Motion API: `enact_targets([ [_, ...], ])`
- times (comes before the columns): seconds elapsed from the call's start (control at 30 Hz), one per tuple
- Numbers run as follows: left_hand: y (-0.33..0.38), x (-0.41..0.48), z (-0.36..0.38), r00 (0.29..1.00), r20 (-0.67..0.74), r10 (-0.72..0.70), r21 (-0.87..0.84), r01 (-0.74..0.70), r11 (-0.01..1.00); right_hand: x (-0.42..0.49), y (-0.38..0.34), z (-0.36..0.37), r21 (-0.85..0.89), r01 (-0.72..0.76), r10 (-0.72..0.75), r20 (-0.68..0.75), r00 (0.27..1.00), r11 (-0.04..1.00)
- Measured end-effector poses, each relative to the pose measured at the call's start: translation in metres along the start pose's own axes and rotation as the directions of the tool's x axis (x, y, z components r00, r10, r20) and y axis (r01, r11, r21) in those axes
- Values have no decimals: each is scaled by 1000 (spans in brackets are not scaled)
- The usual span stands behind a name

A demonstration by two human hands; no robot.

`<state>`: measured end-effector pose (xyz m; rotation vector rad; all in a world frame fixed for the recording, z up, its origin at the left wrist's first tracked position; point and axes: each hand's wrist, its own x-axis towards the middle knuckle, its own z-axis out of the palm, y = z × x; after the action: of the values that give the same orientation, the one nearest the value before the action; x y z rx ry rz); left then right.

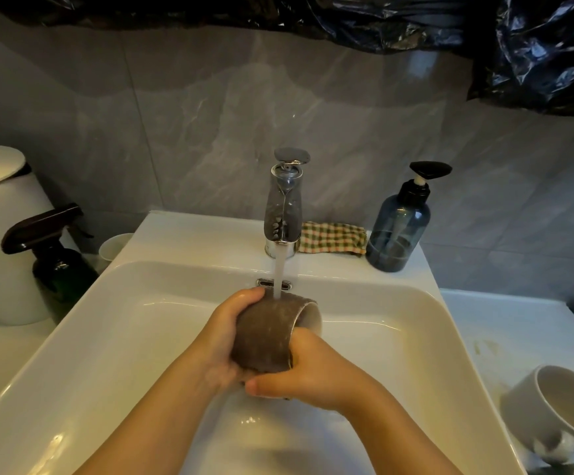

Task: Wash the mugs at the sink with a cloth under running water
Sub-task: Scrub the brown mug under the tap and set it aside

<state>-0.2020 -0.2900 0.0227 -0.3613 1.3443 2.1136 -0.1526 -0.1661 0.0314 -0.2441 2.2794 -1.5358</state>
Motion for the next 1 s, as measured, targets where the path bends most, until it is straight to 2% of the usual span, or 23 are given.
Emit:
enact_targets([
  [0.03, 0, 0, 0, 1000, -6, 13, 4, -13, 1000, -1, -2, -1, 143, -1, -2, 21, 1000, 990],
  [0.1, -1, 0, -1, 1000, -6, 24, 8, -24, 1000, 0, -3, 1, 269, 2, -3, 6, 1000, 963],
  [0.2, 0, 0, -4, 999, 12, 52, 41, -52, 998, 10, 3, 10, 171, -7, 30, -133, 991, 985],
  [0.3, 1, -2, -5, 991, 15, 133, 105, -134, 985, 12, 5, 15, 67, -29, 38, -140, 989, 997],
  [0.37, 4, -4, -2, 986, 19, 168, 117, -169, 979, 9, 3, 12, 136, 19, 1, -143, 990, 990],
  [0.4, 4, -4, -1, 980, 17, 200, 132, -200, 971, 8, 1, 8, 242, 38, 5, -172, 985, 970],
  [0.47, 4, -1, 1, 945, -12, 327, 198, -319, 927, 6, -7, 3, 522, 78, 54, -232, 971, 850],
  [0.57, 6, 2, -1, 869, -104, 485, 241, -451, 860, 6, -8, 1, 855, 107, 216, -246, 945, 507],
  [0.63, 9, 2, -5, 843, -183, 506, 216, -467, 857, 3, -8, -3, 948, 133, 244, -208, 947, 290],
  [0.7, 12, 2, -9, 830, -215, 514, 207, -476, 855, -3, -12, -7, 959, 180, 192, -224, 956, 220],
  [0.77, 14, 2, -11, 813, -216, 541, 245, -492, 836, -6, -16, -8, 944, 206, 118, -243, 963, 259],
  [0.8, 13, 2, -13, 802, -206, 561, 271, -504, 820, -4, -16, -7, 919, 213, 122, -266, 956, 333],
  [0.83, 12, 2, -13, 796, -187, 576, 303, -511, 804, -3, -14, -5, 860, 218, 134, -310, 941, 462],
  [0.9, 9, 3, -11, 788, -143, 598, 385, -513, 767, 1, -12, 1, 637, 210, 146, -459, 876, 742],
  [0.93, 7, 3, -9, 788, -116, 605, 414, -515, 751, 2, -12, 4, 555, 223, 124, -519, 846, 802],
  [1.0, 4, 3, -6, 781, -51, 622, 473, -530, 704, 8, -8, 6, 516, 207, 165, -585, 794, 831],
])
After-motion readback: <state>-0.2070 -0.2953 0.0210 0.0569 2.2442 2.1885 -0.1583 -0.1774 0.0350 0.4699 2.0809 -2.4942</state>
